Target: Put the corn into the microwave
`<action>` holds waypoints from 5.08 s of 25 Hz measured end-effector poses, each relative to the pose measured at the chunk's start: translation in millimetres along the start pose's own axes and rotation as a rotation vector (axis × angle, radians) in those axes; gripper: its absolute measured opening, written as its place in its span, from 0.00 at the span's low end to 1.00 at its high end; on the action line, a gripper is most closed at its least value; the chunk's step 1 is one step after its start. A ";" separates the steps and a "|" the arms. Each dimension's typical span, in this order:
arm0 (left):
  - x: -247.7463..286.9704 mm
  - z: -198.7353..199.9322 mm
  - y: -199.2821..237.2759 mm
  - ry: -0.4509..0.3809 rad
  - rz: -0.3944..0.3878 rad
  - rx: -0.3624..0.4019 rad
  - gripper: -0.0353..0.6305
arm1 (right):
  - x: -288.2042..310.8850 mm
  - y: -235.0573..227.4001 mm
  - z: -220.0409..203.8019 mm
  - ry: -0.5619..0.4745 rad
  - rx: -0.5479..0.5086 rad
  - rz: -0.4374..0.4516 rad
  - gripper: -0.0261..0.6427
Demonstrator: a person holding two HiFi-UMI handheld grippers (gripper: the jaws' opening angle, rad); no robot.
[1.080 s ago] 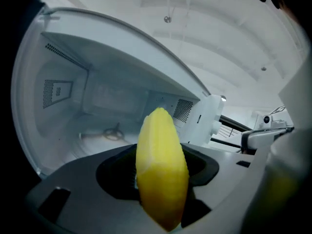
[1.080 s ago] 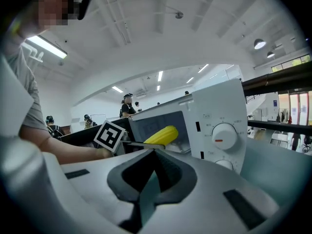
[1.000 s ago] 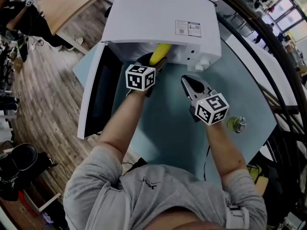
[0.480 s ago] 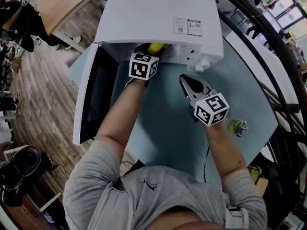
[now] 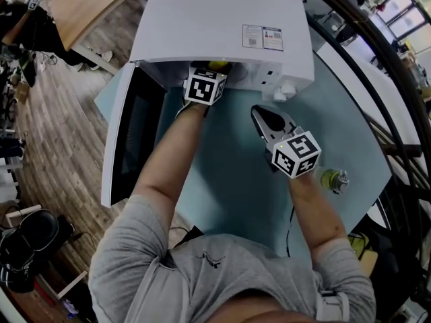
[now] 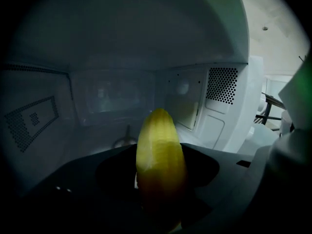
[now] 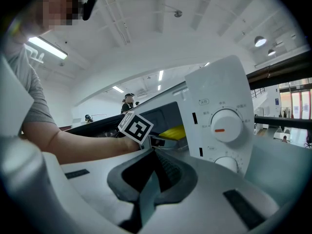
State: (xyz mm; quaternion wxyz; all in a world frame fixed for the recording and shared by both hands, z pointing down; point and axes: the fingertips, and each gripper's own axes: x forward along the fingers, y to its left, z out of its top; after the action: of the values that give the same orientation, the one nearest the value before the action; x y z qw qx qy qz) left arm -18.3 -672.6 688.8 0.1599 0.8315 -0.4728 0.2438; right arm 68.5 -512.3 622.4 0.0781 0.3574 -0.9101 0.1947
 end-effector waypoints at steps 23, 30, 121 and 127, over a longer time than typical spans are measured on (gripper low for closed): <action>13.3 -11.4 6.9 0.151 0.062 0.061 0.43 | 0.6 7.3 -3.0 0.001 0.018 0.012 0.06; 11.0 -10.7 4.9 0.157 0.060 0.058 0.43 | -0.1 10.7 -2.2 0.005 0.020 0.017 0.07; -329.6 -9.7 -209.8 -0.195 -0.213 -0.086 0.08 | -296.9 141.8 27.5 0.000 -0.004 -0.123 0.06; -370.1 0.1 -244.0 -0.235 -0.205 -0.061 0.08 | -337.5 155.8 26.8 -0.020 -0.015 -0.114 0.06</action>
State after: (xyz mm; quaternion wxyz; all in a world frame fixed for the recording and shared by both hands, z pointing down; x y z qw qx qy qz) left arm 32.0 -288.1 474.0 0.1525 0.8930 -0.4082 0.1127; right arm 209.5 -209.8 456.5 0.0826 0.4100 -0.8904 0.1795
